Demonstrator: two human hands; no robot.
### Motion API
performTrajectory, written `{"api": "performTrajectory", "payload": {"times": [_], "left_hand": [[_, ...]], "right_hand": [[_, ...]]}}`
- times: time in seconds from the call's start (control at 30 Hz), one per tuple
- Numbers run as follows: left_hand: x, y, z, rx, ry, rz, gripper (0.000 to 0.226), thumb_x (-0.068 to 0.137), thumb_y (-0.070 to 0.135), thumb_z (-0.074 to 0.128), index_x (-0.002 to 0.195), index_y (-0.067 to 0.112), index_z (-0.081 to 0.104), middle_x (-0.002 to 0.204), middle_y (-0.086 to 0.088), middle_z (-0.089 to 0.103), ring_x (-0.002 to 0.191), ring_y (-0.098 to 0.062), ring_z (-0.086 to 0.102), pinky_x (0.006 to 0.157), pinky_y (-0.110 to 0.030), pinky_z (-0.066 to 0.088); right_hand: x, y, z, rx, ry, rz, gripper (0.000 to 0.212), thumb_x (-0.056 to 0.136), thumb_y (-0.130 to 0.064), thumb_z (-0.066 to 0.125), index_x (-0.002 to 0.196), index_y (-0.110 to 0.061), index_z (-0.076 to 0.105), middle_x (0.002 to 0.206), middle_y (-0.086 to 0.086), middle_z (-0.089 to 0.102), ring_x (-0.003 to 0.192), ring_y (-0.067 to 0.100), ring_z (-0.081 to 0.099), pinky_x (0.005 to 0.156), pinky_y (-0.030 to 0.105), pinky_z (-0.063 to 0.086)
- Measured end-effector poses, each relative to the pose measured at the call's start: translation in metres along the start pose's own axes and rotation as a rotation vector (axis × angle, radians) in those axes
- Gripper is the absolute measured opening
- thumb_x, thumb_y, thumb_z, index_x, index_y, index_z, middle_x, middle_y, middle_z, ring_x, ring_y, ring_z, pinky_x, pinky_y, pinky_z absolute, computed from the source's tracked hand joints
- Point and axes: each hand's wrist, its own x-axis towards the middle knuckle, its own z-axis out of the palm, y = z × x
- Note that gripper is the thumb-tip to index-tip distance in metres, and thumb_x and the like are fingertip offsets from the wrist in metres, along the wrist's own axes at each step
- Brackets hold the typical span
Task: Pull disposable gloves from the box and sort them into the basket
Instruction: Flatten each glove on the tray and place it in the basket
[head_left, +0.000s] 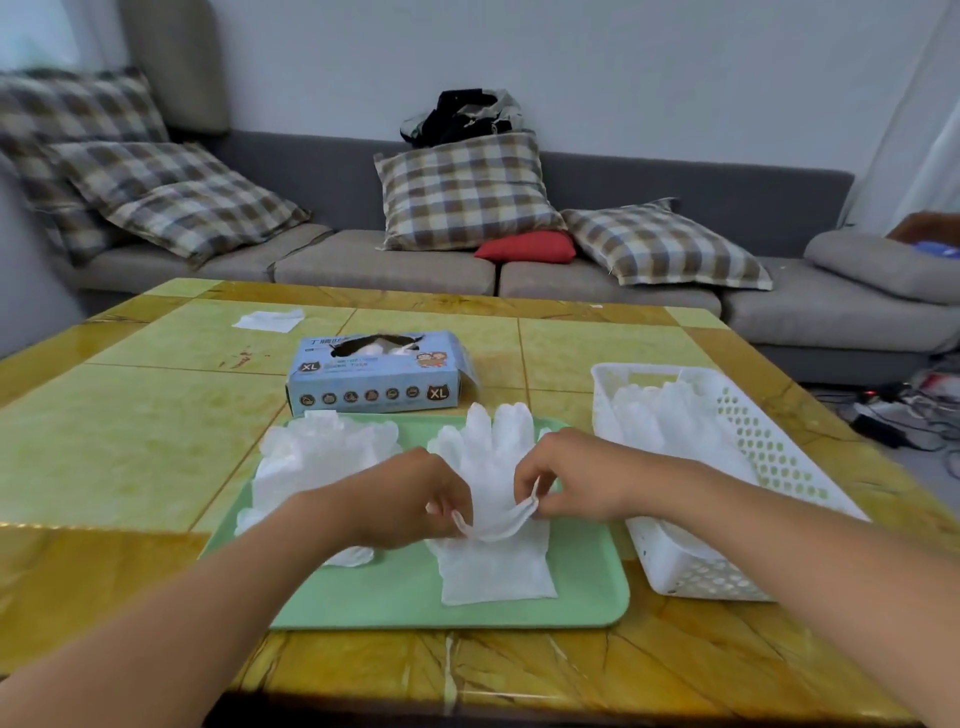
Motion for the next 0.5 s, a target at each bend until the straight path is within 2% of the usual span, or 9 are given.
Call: {"api": "performTrajectory", "payload": {"times": [0.1, 0.17, 0.23, 0.3, 0.4, 0.5], "left_hand": [[-0.003, 0.008, -0.009, 0.041, 0.133, 0.048, 0.007, 0.089, 0.027, 0.073, 0.094, 0.026, 0.077, 0.086, 0.015, 0.073, 0.078, 0.002, 0.063, 0.068, -0.010, 0.047], [-0.008, 0.012, -0.014, 0.070, 0.180, 0.088, 0.004, 0.088, 0.034, 0.074, 0.091, 0.031, 0.075, 0.085, 0.018, 0.069, 0.077, -0.003, 0.060, 0.066, -0.014, 0.047], [-0.015, 0.016, -0.017, 0.052, 0.195, 0.130, 0.007, 0.086, 0.041, 0.075, 0.087, 0.035, 0.072, 0.084, 0.020, 0.065, 0.075, -0.005, 0.058, 0.066, -0.019, 0.047], [-0.020, 0.022, -0.018, 0.025, 0.150, 0.139, 0.014, 0.083, 0.044, 0.077, 0.085, 0.032, 0.071, 0.086, 0.018, 0.064, 0.075, -0.006, 0.057, 0.067, -0.020, 0.047], [-0.025, 0.028, -0.012, 0.052, -0.048, 0.064, 0.019, 0.083, 0.042, 0.079, 0.093, 0.026, 0.074, 0.094, 0.014, 0.067, 0.078, -0.003, 0.055, 0.077, -0.023, 0.049], [-0.025, 0.028, -0.006, 0.103, -0.149, 0.016, 0.023, 0.086, 0.037, 0.076, 0.103, 0.022, 0.074, 0.100, 0.011, 0.068, 0.085, -0.002, 0.055, 0.083, -0.023, 0.048]], "right_hand": [[-0.001, -0.003, -0.005, -0.050, 0.033, 0.012, 0.009, 0.087, -0.014, 0.074, 0.089, -0.022, 0.075, 0.087, -0.013, 0.070, 0.078, 0.003, 0.064, 0.072, 0.021, 0.049], [-0.001, -0.004, -0.001, -0.081, 0.046, 0.022, 0.010, 0.085, -0.015, 0.075, 0.088, -0.024, 0.073, 0.088, -0.013, 0.069, 0.071, 0.000, 0.058, 0.069, 0.020, 0.046], [0.000, -0.008, 0.003, -0.069, 0.042, 0.022, 0.010, 0.085, -0.012, 0.073, 0.092, -0.020, 0.073, 0.092, -0.009, 0.071, 0.069, -0.003, 0.057, 0.069, 0.022, 0.050], [0.001, -0.016, 0.005, -0.031, 0.004, 0.030, 0.014, 0.086, -0.007, 0.069, 0.098, -0.014, 0.073, 0.097, -0.004, 0.071, 0.067, -0.001, 0.061, 0.065, 0.022, 0.054], [0.000, -0.021, 0.010, -0.089, -0.074, 0.011, 0.021, 0.086, -0.004, 0.064, 0.103, -0.013, 0.072, 0.098, -0.003, 0.069, 0.083, 0.014, 0.067, 0.071, 0.027, 0.054], [0.001, -0.023, 0.012, -0.149, -0.118, -0.015, 0.017, 0.087, -0.006, 0.064, 0.100, -0.014, 0.071, 0.094, -0.004, 0.068, 0.087, 0.013, 0.063, 0.075, 0.027, 0.052]]}}
